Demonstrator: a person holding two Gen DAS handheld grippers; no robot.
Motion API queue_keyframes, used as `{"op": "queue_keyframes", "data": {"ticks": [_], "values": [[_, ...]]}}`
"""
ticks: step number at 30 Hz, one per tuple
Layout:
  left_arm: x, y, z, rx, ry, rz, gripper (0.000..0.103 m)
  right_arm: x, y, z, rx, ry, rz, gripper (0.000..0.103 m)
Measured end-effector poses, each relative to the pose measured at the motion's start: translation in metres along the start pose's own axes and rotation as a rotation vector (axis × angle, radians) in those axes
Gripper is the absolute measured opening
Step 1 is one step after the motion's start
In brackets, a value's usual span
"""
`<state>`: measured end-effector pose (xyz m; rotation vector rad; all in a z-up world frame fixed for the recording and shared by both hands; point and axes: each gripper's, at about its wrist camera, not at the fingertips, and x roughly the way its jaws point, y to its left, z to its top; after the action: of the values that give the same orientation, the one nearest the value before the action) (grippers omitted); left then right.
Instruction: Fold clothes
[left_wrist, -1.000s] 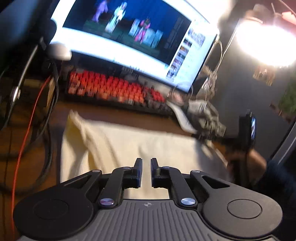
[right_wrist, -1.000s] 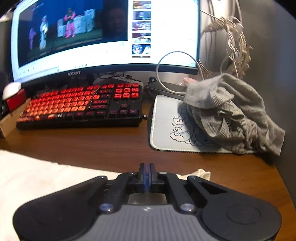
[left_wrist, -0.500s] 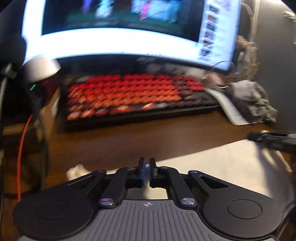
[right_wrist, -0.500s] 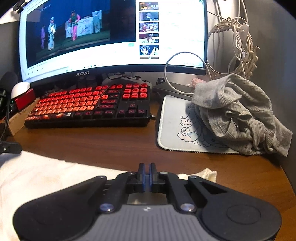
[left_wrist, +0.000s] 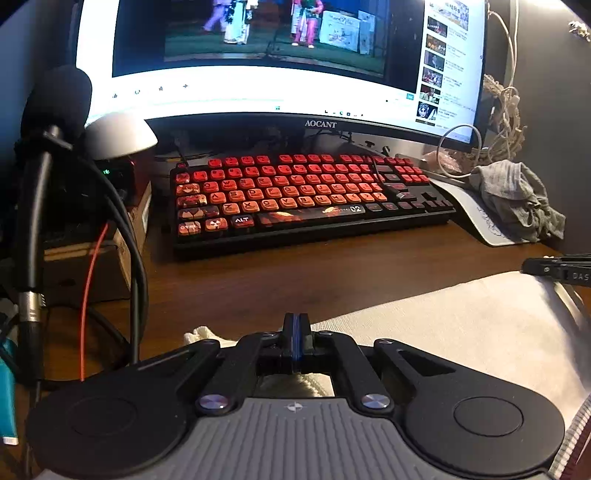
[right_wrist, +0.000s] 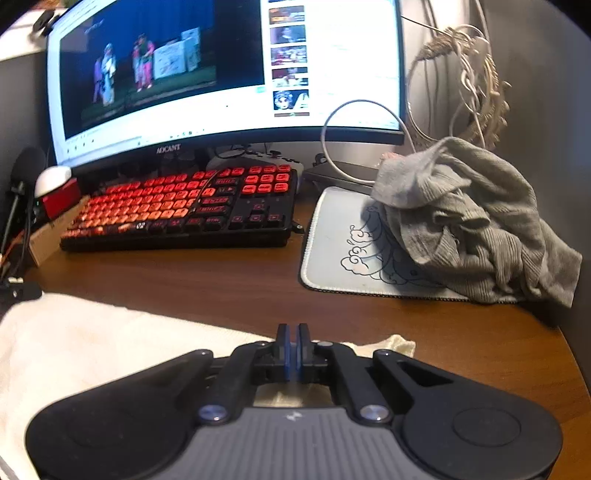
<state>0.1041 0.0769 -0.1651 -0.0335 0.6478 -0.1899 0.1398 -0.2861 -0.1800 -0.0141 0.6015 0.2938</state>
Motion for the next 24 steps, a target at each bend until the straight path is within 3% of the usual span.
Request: {"op": "queue_keyframes", "data": {"ticks": [2, 6, 9, 14, 19, 21, 24], "values": [[-0.011, -0.006, 0.001, -0.018, -0.02, -0.024, 0.003, -0.009, 0.002, -0.001, 0.013, -0.025, -0.005, 0.003], [-0.038, -0.032, -0.01, -0.019, -0.042, -0.185, 0.003, -0.04, 0.017, -0.011, 0.019, -0.074, 0.086, 0.007], [-0.052, -0.057, -0.031, 0.068, -0.028, -0.221, 0.006, -0.058, 0.035, -0.03, -0.035, -0.072, 0.119, 0.007], [-0.069, -0.069, -0.069, 0.09, -0.033, -0.267, 0.007, -0.096, 0.047, -0.071, -0.016, -0.12, 0.164, 0.006], [-0.087, -0.085, -0.099, 0.18, -0.101, -0.213, 0.015, -0.121, 0.058, -0.117, -0.018, -0.207, 0.108, 0.02], [-0.093, -0.093, -0.109, 0.239, -0.133, -0.179, 0.025, -0.127, 0.062, -0.129, -0.028, -0.253, 0.079, 0.021], [-0.101, -0.101, -0.12, 0.275, -0.165, -0.139, 0.028, -0.131, 0.067, -0.137, -0.039, -0.285, 0.066, 0.024]]}}
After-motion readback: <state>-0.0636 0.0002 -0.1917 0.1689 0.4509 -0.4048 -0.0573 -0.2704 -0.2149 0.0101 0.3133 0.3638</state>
